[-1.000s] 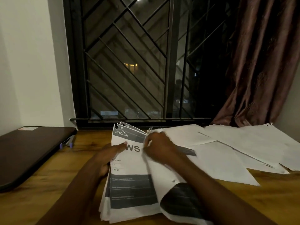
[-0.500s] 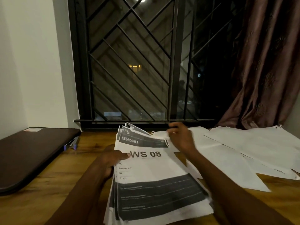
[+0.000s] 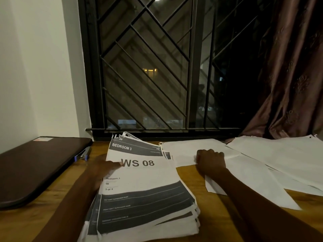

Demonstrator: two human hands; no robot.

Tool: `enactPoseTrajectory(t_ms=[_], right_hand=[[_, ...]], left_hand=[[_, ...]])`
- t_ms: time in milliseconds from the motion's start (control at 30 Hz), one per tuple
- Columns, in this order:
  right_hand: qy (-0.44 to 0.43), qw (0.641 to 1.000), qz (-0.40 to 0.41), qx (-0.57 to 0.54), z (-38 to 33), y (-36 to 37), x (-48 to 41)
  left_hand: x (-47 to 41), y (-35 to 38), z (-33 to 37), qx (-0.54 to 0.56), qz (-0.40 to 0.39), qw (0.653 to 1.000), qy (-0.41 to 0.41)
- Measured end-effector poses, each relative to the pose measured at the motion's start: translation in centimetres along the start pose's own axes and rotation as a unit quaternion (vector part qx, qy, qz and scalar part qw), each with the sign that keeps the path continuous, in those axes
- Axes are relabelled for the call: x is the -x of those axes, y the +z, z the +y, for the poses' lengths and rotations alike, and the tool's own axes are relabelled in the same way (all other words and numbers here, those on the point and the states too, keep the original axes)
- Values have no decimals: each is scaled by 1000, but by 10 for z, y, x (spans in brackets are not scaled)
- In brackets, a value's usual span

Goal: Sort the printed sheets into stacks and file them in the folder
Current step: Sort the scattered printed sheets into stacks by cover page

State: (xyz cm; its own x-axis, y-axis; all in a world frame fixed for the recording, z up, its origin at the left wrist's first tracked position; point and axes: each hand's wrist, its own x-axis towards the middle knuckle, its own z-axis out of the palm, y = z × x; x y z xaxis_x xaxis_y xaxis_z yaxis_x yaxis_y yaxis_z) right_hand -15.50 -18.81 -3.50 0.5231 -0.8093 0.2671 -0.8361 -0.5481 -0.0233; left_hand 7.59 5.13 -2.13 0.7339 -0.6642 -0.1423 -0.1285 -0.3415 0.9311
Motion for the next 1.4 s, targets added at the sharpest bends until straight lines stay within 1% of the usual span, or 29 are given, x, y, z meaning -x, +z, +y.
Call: enactPoseTrajectory(t_ms=[67, 167, 233, 300, 333, 400, 467, 567, 600, 633, 700, 767, 800, 833, 867, 933, 967, 1000, 1067, 1133, 1200, 1233, 1300, 1333, 1367, 1400], right_hand=[[-5, 1000, 27, 6, 0, 4, 0], [38, 999, 20, -32, -2, -1, -1], [43, 998, -25, -45, -9, 1, 1], [40, 991, -97, -85, -17, 9, 2], [45, 986, -127, -101, -19, 14, 0], [61, 981, -146, -111, -20, 18, -5], [76, 984, -118, -113, -20, 15, -5], [85, 989, -28, -116, -15, 5, 0], [94, 985, 7, -142, -12, 1, 2], [101, 975, 45, -192, -8, -5, 2], [106, 931, 121, -327, 0, -25, 2], [78, 875, 187, -440, 2, -56, 3], [59, 841, 199, -500, 2, -74, 5], [31, 796, 181, -577, -1, -93, 10], [-1, 736, 129, -664, -6, -111, 16], [-53, 591, -5, -805, -12, -136, 25], [-58, 538, -53, -839, -14, -141, 26], [-52, 517, -84, -850, -18, -139, 25], [-6, 516, -116, -849, -26, -120, 20], [60, 528, -149, -834, -29, -88, 18], [113, 554, -178, -805, -28, -56, 15], [133, 580, -186, -782, -28, -44, 15], [167, 629, -176, -739, -27, -29, 15], [178, 635, -169, -732, -26, -25, 15], [177, 626, -166, -741, -23, -22, 15], [176, 604, -170, -759, -22, -22, 15]], left_hand=[[-3, 0, -2, -16, 16, 1000, -6], [-2, -3, -3, -7, 40, 999, -20], [1, -7, -2, 14, 82, 996, -27], [-1, -13, -3, 19, 112, 993, -24], [-2, -15, -4, 22, 121, 992, -23], [-2, -17, -4, 30, 116, 993, -15], [-1, -13, -5, 50, 101, 994, -7], [-1, -14, -6, 91, 87, 992, -9], [-3, -16, -7, 98, 75, 992, -11], [-4, -17, -7, 101, 68, 992, -19], [-7, -16, -7, 95, 63, 993, -11], [-9, -15, -6, 81, 65, 995, -6], [-10, -13, -5, 69, 48, 996, -1], [-11, -12, -4, 47, 28, 998, 2], [-13, -10, -5, 39, 10, 999, 6], [-8, -6, -1, 27, -7, 999, 17], [-6, -4, -1, 22, -13, 999, 20], [-3, -1, 0, 28, -21, 999, 23], [2, 1, 1, 36, -30, 998, 31], [2, 0, -2, 62, -23, 997, 27], [0, 0, -5, 81, -27, 996, 27], [1, 1, -4, 90, -33, 995, 29], [0, 3, -4, 103, -39, 993, 32], [-2, 4, -4, 105, -37, 993, 30], [-2, 5, -4, 101, -36, 994, 33], [-6, 6, -4, 98, -40, 994, 40]])
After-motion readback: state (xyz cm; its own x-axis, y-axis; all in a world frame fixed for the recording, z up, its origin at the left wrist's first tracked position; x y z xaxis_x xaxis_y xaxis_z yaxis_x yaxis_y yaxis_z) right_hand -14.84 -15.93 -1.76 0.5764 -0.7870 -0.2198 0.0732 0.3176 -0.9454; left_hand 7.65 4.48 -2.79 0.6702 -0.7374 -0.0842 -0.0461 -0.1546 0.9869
